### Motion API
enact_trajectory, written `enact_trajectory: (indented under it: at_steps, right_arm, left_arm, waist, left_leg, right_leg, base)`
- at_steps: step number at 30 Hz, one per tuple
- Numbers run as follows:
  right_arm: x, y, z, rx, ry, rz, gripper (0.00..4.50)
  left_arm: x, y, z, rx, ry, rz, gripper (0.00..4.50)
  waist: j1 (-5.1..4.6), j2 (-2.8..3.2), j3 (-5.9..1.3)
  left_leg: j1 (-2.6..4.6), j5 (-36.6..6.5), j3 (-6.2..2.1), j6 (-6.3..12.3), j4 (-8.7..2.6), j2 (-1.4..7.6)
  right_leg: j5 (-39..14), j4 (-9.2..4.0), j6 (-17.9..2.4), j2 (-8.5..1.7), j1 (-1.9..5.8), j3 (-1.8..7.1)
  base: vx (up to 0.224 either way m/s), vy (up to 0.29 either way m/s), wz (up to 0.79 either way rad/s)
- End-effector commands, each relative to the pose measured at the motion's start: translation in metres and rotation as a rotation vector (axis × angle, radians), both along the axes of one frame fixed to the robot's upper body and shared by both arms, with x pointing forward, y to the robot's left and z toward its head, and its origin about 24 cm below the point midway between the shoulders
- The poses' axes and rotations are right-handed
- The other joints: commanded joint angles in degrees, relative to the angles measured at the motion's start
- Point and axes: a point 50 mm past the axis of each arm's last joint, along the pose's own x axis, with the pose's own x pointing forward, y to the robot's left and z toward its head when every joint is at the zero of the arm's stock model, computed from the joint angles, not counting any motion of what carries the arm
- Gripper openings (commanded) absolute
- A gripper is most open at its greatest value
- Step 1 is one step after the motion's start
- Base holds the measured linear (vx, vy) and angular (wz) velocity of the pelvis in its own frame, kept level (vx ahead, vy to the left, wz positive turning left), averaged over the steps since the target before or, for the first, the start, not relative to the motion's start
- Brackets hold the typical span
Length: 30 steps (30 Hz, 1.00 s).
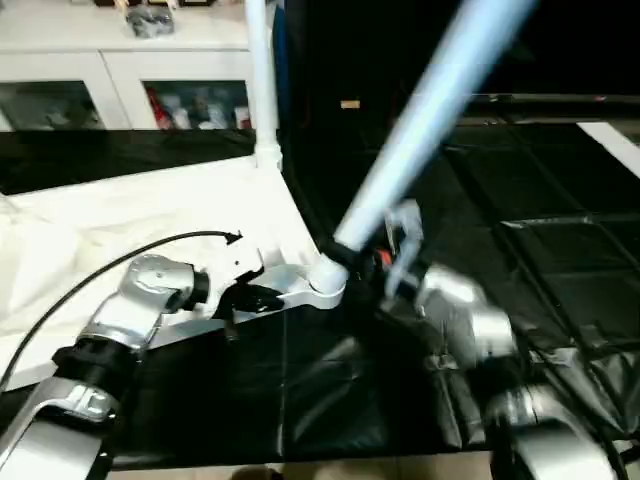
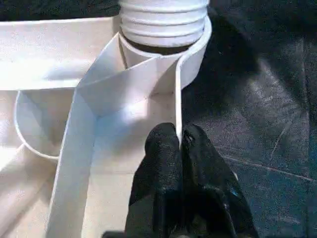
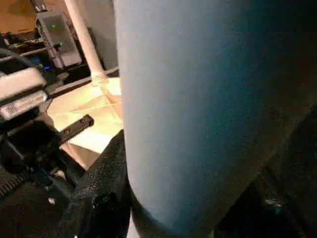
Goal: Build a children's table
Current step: Insert table leg to table base
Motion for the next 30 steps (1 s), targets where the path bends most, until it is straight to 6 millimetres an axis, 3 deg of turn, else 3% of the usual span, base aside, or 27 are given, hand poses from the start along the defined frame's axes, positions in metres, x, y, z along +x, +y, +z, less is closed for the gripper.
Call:
enact_trajectory:
  at_steps: [1, 3, 6, 9, 10, 11, 12, 13, 15, 17, 20, 25, 27, 30]
  right_arm:
    - [-0.01, -0.02, -0.027, -0.139, 0.057, -0.077, 1.89]
    - [-0.013, -0.022, -0.028, -0.159, 0.027, -0.074, 1.89]
    - [-0.021, -0.022, -0.03, -0.266, -0.049, -0.013, 1.89]
    - [-0.024, -0.018, -0.03, -0.338, -0.093, 0.052, 1.89]
    - [-0.023, -0.014, -0.028, -0.362, -0.108, 0.09, 1.89]
    - [-0.022, -0.009, -0.026, -0.376, -0.119, 0.126, 1.89]
    - [-0.022, -0.009, -0.026, -0.376, -0.119, 0.126, 1.89]
    - [-0.019, 0.001, -0.022, -0.387, -0.126, 0.194, 1.89]
    - [-0.014, 0.01, -0.016, -0.385, -0.122, 0.256, 1.89]
    - [-0.01, 0.014, -0.012, -0.384, -0.122, 0.289, 1.89]
    - [-0.007, 0.016, -0.009, -0.379, -0.097, 0.347, 1.89]
    - [-0.012, 0.012, -0.013, -0.382, -0.049, 0.473, 1.89]
    - [-0.016, 0.011, -0.017, -0.384, -0.027, 0.533, 1.89]
    - [-0.02, 0.011, -0.02, -0.386, -0.007, 0.579, 1.89]
  left_arm:
    - [0.009, 0.004, 0.013, 0.011, -0.064, 0.024, 0.0]
    - [0.009, 0.005, 0.012, 0.016, -0.064, 0.024, 0.0]
    - [0.008, 0.006, 0.009, 0.04, -0.058, 0.004, 0.0]
    - [0.006, 0.006, 0.007, 0.072, -0.06, -0.027, 0.0]
    - [0.005, 0.006, 0.006, 0.094, -0.057, -0.047, 0.0]
    - [0.003, 0.007, 0.005, 0.11, -0.053, -0.066, 0.0]
    - [0.003, 0.007, 0.005, 0.11, -0.053, -0.066, 0.0]
    - [0.001, 0.007, 0.003, 0.14, -0.046, -0.096, 0.0]
    - [-0.002, 0.009, 0.001, 0.183, -0.037, -0.141, 0.0]
    - [-0.004, 0.009, 0.0, 0.202, -0.029, -0.171, 0.0]
    - [-0.005, 0.008, 0.0, 0.215, -0.016, -0.22, 0.0]
    - [-0.002, 0.002, 0.003, 0.21, -0.016, -0.258, 0.0]
    - [-0.001, -0.001, 0.005, 0.193, -0.013, -0.268, 0.0]
    - [0.0, -0.005, 0.005, 0.17, -0.004, -0.28, 0.0]
  waist:
    - [-0.31, 0.95, -3.39]
    - [-0.36, 1.25, -3.27]
    - [-0.43, 1.03, -3.29]
    - [-0.48, 1.18, -3.28]
    - [-0.6, 0.3, -3.26]
    - [-0.43, 0.58, -3.3]
    - [-0.54, 0.49, -3.3]
    - [-0.71, -0.37, -3.25]
    - [-0.75, 0.18, -3.27]
    - [-0.84, 0.14, -3.24]
    - [-1.01, -0.1, -3.35]
    - [-0.79, 0.0, -3.47]
    - [-0.41, 0.4, -3.46]
    - [-0.33, 0.39, -3.26]
  left_leg:
    - [2.72, -28.9, -1.6, -4.48, -4.8, 3.01]
    - [2.59, -29.4, -1.84, -4.46, -4.93, 3.09]
    - [2.6, -30.1, -1.9, -4.66, -5.06, 3.16]
    - [2.57, -30.1, -1.89, -4.44, -5.16, 3.21]
    - [2.51, -29.9, -1.77, -4.14, -5.22, 3.23]
    - [2.48, -29.6, -1.91, -4.01, -5.14, 3.2]
    - [2.23, -28.8, -1.86, -3.71, -5.17, 3.17]
    - [2.22, -28.4, -1.68, -3.33, -5.19, 3.2]
    - [1.99, -27.6, -1.91, -2.95, -5.09, 3.18]
    - [2.31, -27.9, -1.77, -3.16, -5.12, 3.28]
    - [2.41, -28.5, -1.78, -3.52, -5.27, 3.28]
    - [2.52, -27.7, -1.46, -3.36, -5.23, 3.34]
    - [2.7, -27.9, -1.42, -3.31, -5.23, 3.44]
    - [3.06, -30.5, -1.55, -3.86, -5.5, 3.51]
  right_leg:
    - [-21.2, -5.66, -10.8, -4.17, 0.66, 2.29]
    - [-23.2, -5.8, -10.3, -4.27, 0.64, 2.3]
    - [-23.3, -5.86, -9.8, -4.1, 0.49, 2.32]
    - [-21.9, -5.74, -10.1, -4.08, 0.52, 2.37]
    - [-21.8, -5.82, -10.1, -3.98, 0.61, 2.33]
    - [-21.8, -5.62, -10.2, -4.13, 0.63, 2.34]
    - [-22.1, -5.58, -10.1, -4.2, 0.78, 2.35]
    - [-22.3, -5.75, -10.0, -4.13, 0.68, 2.36]
    - [-23.7, -5.61, -10.1, -4.48, 0.79, 2.38]
    - [-24.0, -5.83, -9.9, -4.38, 0.5, 2.47]
    - [-22.9, -5.66, -10.3, -4.18, 0.64, 2.37]
    - [-19.9, -5.42, -11.5, -3.98, 0.73, 2.33]
    - [-19.2, -5.38, -11.8, -3.94, 0.76, 2.32]
    - [-21.4, -5.59, -11.9, -4.04, 0.82, 2.27]
  base:
    - [0.0, 0.0, 0.0]
    - [0.0, 0.0, 0.0]
    - [0.0, 0.0, 0.0]
    - [0.0, 0.0, 0.0]
    - [0.0, 0.0, 0.0]
    - [0.0, 0.0, 0.0]
    - [0.0, 0.0, 0.0]
    - [0.0, 0.0, 0.0]
    - [0.0, 0.0, 0.0]
    - [0.0, 0.0, 0.0]
    - [0.0, 0.0, 0.0]
    - [0.0, 0.0, 0.0]
    - [0.0, 0.0, 0.0]
    - [0.0, 0.0, 0.0]
